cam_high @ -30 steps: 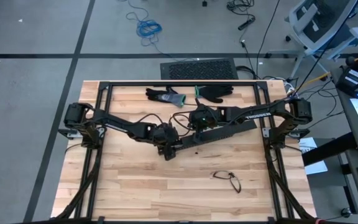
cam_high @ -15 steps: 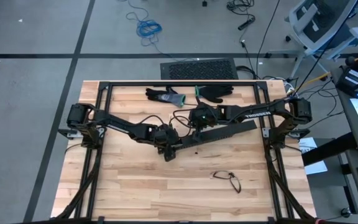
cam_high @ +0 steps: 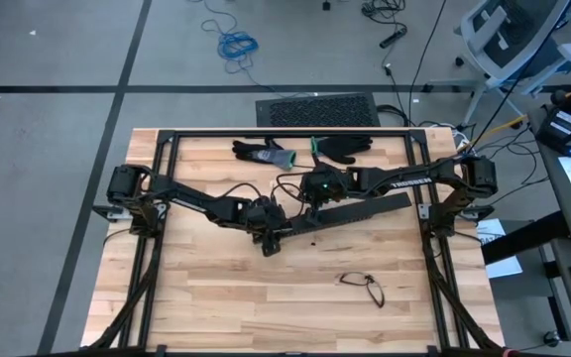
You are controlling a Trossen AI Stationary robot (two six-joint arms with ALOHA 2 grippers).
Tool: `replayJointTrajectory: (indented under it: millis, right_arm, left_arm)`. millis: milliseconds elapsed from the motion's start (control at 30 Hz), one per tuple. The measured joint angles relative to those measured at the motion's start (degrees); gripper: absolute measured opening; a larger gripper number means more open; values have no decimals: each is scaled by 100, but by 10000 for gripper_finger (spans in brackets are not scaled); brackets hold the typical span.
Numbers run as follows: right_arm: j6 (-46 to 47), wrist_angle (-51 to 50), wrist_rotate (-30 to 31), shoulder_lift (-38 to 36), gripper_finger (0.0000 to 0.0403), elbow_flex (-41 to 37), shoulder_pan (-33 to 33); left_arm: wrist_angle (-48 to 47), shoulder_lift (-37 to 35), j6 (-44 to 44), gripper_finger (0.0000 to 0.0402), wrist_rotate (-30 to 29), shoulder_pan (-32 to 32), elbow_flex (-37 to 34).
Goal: Ziptie cables
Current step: Close the black cable duct
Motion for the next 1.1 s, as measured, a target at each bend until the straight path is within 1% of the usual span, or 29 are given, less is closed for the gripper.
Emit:
replayJointTrajectory:
  millis: [133, 200, 267, 333, 400, 767, 1100]
  right_arm:
    - [16, -24, -240, -312, 0, -2, -1]
    - [27, -438, -304, -589, 0, 2, 11]
    - [-12, -1099, -317, -794, 0, 4, 53]
    - [-32, -1675, -313, -854, 0, 4, 106]
    - [-31, -1997, -306, -828, 0, 0, 181]
    - [170, -1728, -274, -81, 0, 0, 538]
    - [230, -1612, -218, 103, 0, 2, 612]
  left_arm:
    - [7, -2, -13, 218, -9, -2, 0]
    - [-20, -2, -11, 218, -9, 0, 0]
    - [-29, -1, -11, 217, -9, 0, 0]
    - [-28, -2, 16, 217, -9, 0, 0]
    - [-26, -1, 28, 217, -26, 0, 0]
    - [7, -2, 129, 217, -64, 0, 0]
    - [5, -2, 127, 217, -61, 0, 0]
